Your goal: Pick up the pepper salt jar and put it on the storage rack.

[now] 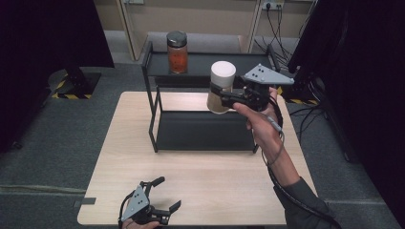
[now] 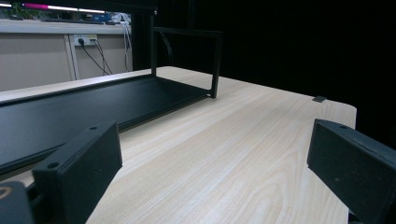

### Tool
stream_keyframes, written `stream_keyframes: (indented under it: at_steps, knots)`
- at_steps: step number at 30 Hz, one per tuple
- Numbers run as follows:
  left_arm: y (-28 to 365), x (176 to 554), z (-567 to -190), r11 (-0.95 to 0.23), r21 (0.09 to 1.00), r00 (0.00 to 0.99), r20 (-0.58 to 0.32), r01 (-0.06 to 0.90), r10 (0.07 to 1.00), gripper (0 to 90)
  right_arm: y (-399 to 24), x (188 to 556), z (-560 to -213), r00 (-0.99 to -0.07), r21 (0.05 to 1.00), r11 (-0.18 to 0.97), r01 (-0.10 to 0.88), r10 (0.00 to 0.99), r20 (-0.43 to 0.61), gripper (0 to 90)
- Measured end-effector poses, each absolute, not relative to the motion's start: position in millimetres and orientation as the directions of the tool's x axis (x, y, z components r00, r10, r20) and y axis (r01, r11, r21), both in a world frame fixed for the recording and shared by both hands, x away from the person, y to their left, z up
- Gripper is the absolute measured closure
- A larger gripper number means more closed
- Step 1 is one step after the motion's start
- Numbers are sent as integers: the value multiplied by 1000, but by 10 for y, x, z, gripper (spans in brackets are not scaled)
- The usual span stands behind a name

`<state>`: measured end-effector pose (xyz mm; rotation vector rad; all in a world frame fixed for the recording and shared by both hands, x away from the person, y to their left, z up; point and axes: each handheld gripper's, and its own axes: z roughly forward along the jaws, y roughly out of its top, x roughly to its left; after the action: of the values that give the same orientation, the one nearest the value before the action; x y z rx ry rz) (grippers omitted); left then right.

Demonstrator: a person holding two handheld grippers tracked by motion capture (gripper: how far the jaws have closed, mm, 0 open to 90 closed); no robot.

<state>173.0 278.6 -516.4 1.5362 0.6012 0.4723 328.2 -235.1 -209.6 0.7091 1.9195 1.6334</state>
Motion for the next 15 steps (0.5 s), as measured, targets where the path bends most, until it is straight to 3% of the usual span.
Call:
stream_keyframes:
  at_steps: [15]
  knots:
    - [2791,1732,-5166,2,996,773,-72,92,630,25,-2235,3421,-1781,-683,992,110,59,729,-40,356]
